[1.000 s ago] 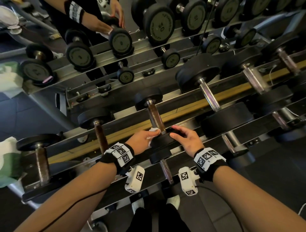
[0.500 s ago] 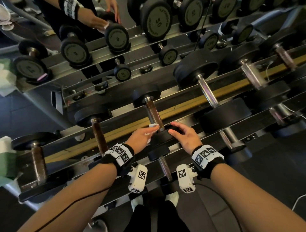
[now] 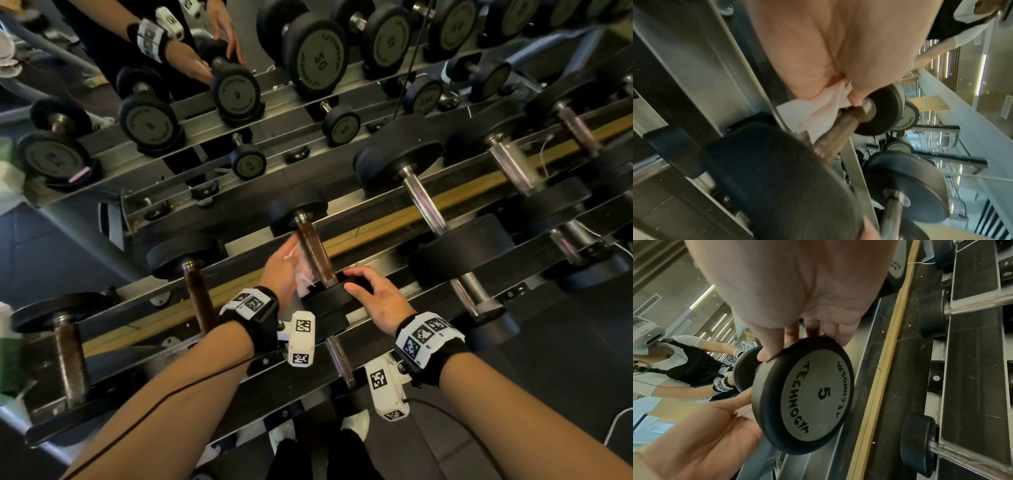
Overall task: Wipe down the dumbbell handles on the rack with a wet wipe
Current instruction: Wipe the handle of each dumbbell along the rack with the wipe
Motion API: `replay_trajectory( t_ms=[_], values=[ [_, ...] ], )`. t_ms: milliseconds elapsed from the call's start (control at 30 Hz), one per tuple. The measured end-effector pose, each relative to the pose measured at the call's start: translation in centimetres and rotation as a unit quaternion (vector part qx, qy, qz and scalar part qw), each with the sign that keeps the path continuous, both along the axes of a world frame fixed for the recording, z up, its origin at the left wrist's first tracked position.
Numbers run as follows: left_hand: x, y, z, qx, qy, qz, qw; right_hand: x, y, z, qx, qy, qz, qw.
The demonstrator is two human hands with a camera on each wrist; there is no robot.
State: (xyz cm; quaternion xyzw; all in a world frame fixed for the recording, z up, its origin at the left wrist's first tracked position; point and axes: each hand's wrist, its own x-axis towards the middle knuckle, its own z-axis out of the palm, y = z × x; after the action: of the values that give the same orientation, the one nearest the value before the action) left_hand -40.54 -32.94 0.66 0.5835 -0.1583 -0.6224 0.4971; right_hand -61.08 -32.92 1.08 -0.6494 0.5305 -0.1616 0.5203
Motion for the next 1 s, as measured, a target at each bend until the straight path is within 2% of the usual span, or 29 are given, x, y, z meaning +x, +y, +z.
replay_trajectory(
  t_ms=[67, 133, 267, 433, 533, 633, 700, 867, 1000],
  values=[
    [-1.2, 0.5, -0.3, -0.014, -0.012, -0.047, 0.999, 0.0, 0.0, 0.1, 0.004, 0.003, -0.005, 1.000],
    [-1.6, 1.1, -0.3, -0.020, -0.014, -0.054, 0.998, 0.1, 0.1, 0.2, 0.003, 0.002, -0.008, 1.000],
    [-0.5, 2.5, -0.2, -0.024, 0.053, -0.059, 0.997, 0.2, 0.3, 0.6, 0.010, -0.005, -0.013, 1.000],
    [0.0, 1.3, -0.6, -0.008, 0.018, 0.059, 0.998, 0.0, 0.2, 0.5, 0.013, -0.007, -0.009, 1.000],
    [-0.4, -0.7, -0.4, 0.000, -0.005, 0.079, 0.997, 0.0, 0.1, 0.2, 0.008, -0.005, -0.013, 1.000],
    [-1.0, -1.6, -0.6, 0.019, 0.026, 0.109, 0.994, -0.1, 0.0, 0.0, 0.011, -0.006, -0.018, 1.000],
    [-1.1, -1.0, -0.9, 0.027, 0.053, 0.116, 0.991, -0.1, -0.1, -0.1, 0.012, -0.007, -0.016, 1.000],
    [-0.2, 1.9, -1.4, -0.008, 0.083, 0.075, 0.994, -0.1, -0.2, -0.1, 0.019, -0.015, -0.013, 1.000],
    [1.0, 0.7, -1.6, 0.002, 0.063, 0.118, 0.991, -0.3, -0.3, -0.4, 0.025, -0.024, -0.013, 0.999]
  ],
)
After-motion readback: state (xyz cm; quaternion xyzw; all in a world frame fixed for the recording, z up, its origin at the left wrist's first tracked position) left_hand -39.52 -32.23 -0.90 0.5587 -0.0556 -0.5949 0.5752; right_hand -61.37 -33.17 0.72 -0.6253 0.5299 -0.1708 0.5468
